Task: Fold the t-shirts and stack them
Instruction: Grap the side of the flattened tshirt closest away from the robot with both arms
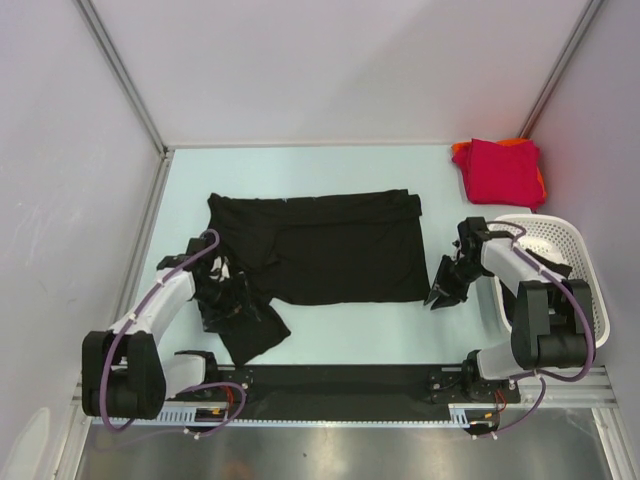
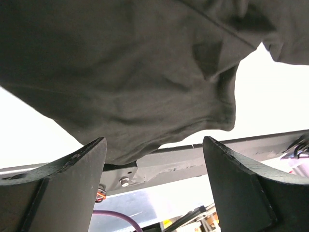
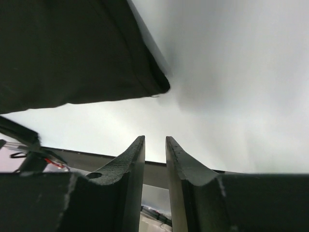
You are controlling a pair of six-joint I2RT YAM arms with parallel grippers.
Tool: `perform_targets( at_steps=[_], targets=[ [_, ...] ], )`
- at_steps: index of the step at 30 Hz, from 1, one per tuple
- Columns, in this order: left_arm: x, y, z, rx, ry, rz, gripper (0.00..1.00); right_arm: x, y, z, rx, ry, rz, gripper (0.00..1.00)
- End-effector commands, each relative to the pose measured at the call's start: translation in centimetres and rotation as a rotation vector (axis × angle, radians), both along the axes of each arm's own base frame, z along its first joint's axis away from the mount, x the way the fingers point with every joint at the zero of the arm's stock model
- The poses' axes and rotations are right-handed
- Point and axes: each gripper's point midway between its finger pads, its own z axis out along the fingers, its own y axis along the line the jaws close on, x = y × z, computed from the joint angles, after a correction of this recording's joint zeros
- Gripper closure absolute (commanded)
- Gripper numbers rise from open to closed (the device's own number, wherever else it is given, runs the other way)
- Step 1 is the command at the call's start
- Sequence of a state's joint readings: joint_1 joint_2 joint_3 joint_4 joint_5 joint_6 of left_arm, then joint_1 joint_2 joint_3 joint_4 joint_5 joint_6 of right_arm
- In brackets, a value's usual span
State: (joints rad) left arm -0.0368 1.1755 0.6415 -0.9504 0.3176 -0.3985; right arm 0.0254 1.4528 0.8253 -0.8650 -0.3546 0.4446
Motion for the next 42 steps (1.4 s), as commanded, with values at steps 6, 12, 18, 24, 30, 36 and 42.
perform_targets(
  at_steps=[6, 12, 18, 24, 30, 36, 42],
  targets=[
    [1.2, -0.1, 1.2, 0.035, -0.075, -0.027, 0.14, 0.9, -1.6, -0.6, -0.127, -0.072, -0.02, 0.72],
    [2.0, -0.1, 2.0, 0.04, -0.095, -0.037, 0.14, 3.1, -1.7, -0.3, -0.134, -0.119, -0.011, 0.72],
    [2.6, 0.1, 2.0, 0.051, -0.084, -0.04, 0.14, 4.8, -1.5, -1.2, -0.125, -0.125, 0.001, 0.71],
    [3.5, 0.4, 2.5, 0.073, -0.076, -0.045, 0.14, 5.7, -2.0, -3.0, -0.162, -0.072, 0.031, 0.72],
    [3.4, 0.4, 2.5, 0.074, -0.041, -0.063, 0.14, 7.2, -1.1, -3.7, -0.12, -0.066, 0.048, 0.78],
    [1.3, 0.3, 1.1, 0.095, 0.085, -0.158, 0.14, 7.8, -0.1, -3.8, -0.103, -0.08, 0.073, 0.98],
    [0.5, -2.5, 1.8, 0.008, 0.077, -0.279, 0.14, 8.2, 0.1, -3.3, -0.093, -0.097, 0.084, 1.0]
  ],
)
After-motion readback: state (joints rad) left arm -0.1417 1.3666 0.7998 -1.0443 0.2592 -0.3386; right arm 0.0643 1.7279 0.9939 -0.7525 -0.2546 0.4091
